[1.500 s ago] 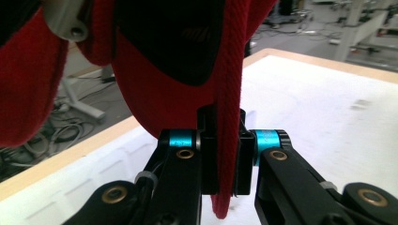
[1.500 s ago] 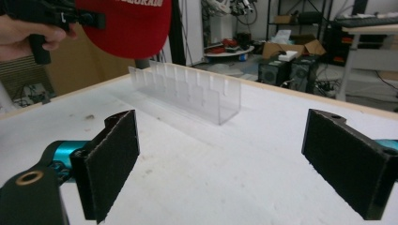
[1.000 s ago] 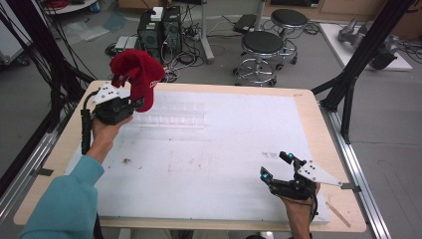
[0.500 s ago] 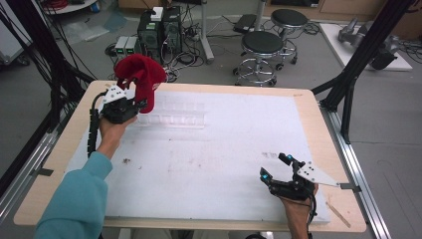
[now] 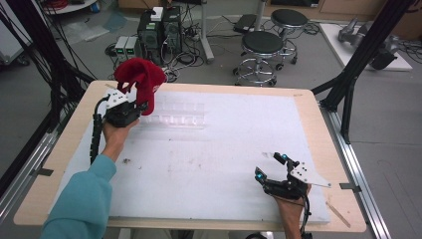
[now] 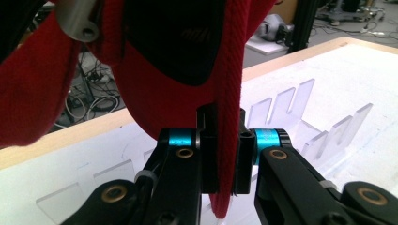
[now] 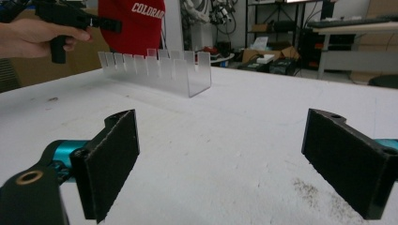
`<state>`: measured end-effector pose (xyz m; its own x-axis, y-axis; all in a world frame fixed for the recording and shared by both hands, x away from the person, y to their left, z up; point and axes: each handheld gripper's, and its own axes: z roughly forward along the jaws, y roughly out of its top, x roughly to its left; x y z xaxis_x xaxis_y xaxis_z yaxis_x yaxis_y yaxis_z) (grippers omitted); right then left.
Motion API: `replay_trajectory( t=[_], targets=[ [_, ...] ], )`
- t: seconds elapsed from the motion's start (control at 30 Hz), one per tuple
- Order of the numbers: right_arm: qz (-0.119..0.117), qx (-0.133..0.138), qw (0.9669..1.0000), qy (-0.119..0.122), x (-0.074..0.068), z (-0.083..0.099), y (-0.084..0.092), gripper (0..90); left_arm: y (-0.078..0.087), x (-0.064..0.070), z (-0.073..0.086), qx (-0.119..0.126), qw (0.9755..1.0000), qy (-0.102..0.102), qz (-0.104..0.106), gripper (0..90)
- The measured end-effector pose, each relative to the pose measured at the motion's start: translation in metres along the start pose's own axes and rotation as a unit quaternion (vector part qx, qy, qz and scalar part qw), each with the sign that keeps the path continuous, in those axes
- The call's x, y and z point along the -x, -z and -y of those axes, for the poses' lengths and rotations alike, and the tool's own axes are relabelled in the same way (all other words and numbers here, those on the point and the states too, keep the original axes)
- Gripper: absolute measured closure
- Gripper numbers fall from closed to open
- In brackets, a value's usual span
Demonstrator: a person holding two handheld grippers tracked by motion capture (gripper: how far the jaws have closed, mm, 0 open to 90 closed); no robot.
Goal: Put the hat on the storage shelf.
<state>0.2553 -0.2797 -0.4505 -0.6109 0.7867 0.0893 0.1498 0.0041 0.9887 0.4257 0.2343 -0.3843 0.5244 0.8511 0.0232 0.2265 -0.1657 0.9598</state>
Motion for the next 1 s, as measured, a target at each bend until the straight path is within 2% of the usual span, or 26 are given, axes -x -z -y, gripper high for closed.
replay_trajectory(
  t=[0.07, 0.17, 0.33, 0.5, 0.6, 0.7, 0.77, 1.0],
  targets=[
    [0.003, 0.0, 1.0, 0.001, 0.0, 0.0, 0.0, 10.5, -0.001, 0.002, -0.001, -0.002, 0.9999, 0.01, -0.006, 85.1],
    [0.004, 0.002, 1.0, 0.001, 0.001, 0.0, 0.0, 10.5, -0.001, 0.005, -0.002, -0.006, 0.9999, 0.001, -0.009, 85.1],
    [0.005, 0.003, 1.0, 0.002, 0.001, 0.0, 0.0, 10.5, -0.002, 0.009, -0.001, -0.016, 0.9998, 0.0, -0.016, 85.1],
    [0.006, 0.002, 1.0, 0.002, 0.0, 0.001, 0.0, 10.5, -0.002, 0.011, 0.001, -0.014, 0.9997, 0.001, -0.02, 85.1],
    [0.006, 0.001, 1.0, 0.001, -0.001, 0.001, 0.0, 10.5, -0.004, 0.013, 0.006, -0.028, 0.9993, 0.001, -0.024, 85.0],
    [0.005, 0.003, 1.0, 0.002, -0.001, 0.001, 0.001, 10.5, -0.002, 0.014, 0.012, -0.019, 0.9994, 0.019, -0.024, 85.0],
    [0.007, 0.005, 1.0, 0.005, -0.001, 0.001, 0.001, 10.5, -0.002, 0.015, 0.012, -0.026, 0.9993, 0.012, -0.025, 84.9],
    [0.01, 0.005, 0.9999, 0.006, -0.001, 0.001, 0.0, 10.5, 0.002, 0.015, 0.012, -0.062, 0.9978, 0.015, -0.016, 84.0]
  ],
)
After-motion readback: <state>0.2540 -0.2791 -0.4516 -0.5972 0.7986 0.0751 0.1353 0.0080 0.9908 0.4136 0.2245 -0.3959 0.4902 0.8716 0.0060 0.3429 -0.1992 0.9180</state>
